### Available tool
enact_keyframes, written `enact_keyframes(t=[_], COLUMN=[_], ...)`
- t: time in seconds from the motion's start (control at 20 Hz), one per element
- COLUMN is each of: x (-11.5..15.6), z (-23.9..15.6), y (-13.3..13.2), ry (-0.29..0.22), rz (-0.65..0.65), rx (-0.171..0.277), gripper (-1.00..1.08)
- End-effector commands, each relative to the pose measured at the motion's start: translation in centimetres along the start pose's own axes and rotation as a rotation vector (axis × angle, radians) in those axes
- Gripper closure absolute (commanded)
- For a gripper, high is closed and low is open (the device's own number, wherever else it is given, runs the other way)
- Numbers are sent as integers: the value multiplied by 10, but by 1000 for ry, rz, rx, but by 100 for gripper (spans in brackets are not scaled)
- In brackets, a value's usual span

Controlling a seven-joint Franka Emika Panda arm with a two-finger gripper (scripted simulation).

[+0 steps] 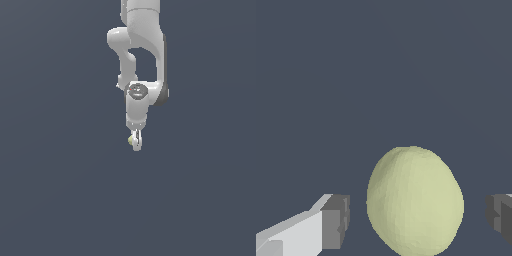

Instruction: Pick up the object and move it to a goal position.

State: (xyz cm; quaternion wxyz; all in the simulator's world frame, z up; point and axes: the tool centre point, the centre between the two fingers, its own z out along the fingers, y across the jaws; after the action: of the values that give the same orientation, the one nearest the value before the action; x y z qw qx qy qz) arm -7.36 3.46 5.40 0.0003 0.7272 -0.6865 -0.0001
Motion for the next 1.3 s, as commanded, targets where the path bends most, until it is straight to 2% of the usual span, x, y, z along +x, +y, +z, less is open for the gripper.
enact_keyframes(t=[0.0,0.25,0.3,0.9,1.25], x=[0,0,0,0,-4], z=[10,17,17,15,4], y=[0,0,0,-2,-18], ry=[0,0,0,-1,0], rz=[1,1,1,2,2], rx=[0,0,0,3,3], gripper=[-92,-92,108,108,108])
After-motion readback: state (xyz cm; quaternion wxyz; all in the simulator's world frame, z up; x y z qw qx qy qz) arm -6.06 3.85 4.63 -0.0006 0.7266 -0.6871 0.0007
